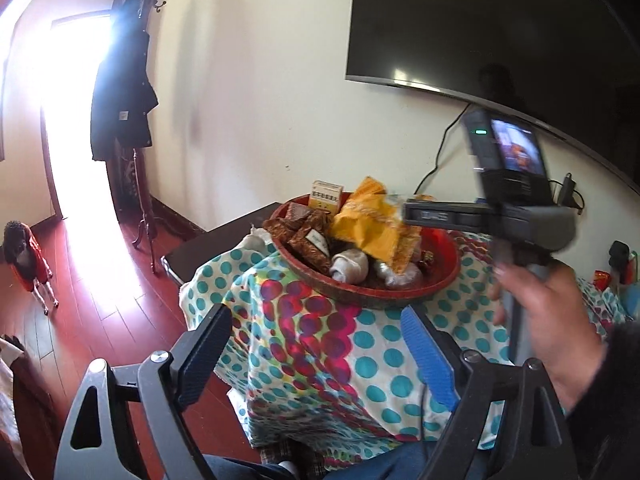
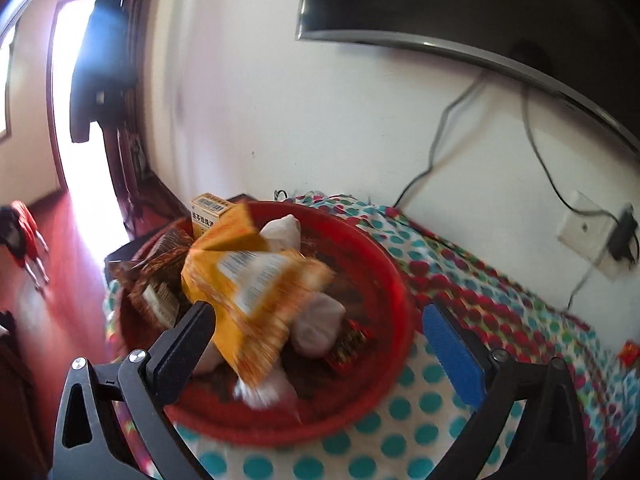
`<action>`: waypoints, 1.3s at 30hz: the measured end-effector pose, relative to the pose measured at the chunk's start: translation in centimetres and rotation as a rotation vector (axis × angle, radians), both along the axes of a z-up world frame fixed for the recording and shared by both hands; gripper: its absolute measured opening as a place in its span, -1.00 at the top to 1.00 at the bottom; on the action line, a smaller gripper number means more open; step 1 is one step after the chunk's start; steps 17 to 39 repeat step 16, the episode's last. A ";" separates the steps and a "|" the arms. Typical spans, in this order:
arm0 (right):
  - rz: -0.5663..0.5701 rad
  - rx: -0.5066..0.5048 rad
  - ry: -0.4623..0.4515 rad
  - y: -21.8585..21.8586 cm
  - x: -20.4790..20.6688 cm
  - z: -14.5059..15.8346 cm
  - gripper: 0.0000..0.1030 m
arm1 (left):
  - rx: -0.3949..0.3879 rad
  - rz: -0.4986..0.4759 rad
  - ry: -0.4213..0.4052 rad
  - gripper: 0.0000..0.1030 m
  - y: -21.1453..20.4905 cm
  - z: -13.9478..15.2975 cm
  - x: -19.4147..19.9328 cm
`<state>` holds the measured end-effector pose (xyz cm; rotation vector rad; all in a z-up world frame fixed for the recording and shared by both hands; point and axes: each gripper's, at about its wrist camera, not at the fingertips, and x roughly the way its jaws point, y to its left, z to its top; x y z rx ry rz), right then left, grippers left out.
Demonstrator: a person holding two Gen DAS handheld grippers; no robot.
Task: Organize objects
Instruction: 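Withdraw the right gripper from the red tray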
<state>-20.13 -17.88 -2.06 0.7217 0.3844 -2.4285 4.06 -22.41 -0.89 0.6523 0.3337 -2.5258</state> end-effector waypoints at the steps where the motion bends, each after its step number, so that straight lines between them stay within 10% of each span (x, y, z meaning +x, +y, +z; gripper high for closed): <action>1: -0.014 -0.014 0.004 1.2 0.4 0.3 -1.00 | 0.007 -0.002 0.006 -0.72 0.1 0.1 0.0; 14: -0.131 -0.062 -0.136 14.0 5.4 -4.3 -1.00 | 0.068 -0.074 0.040 -0.78 1.6 1.7 0.2; 39: -0.124 -0.046 -0.139 14.6 6.7 -4.8 -1.00 | 0.051 -0.087 0.036 -0.79 1.9 2.1 0.0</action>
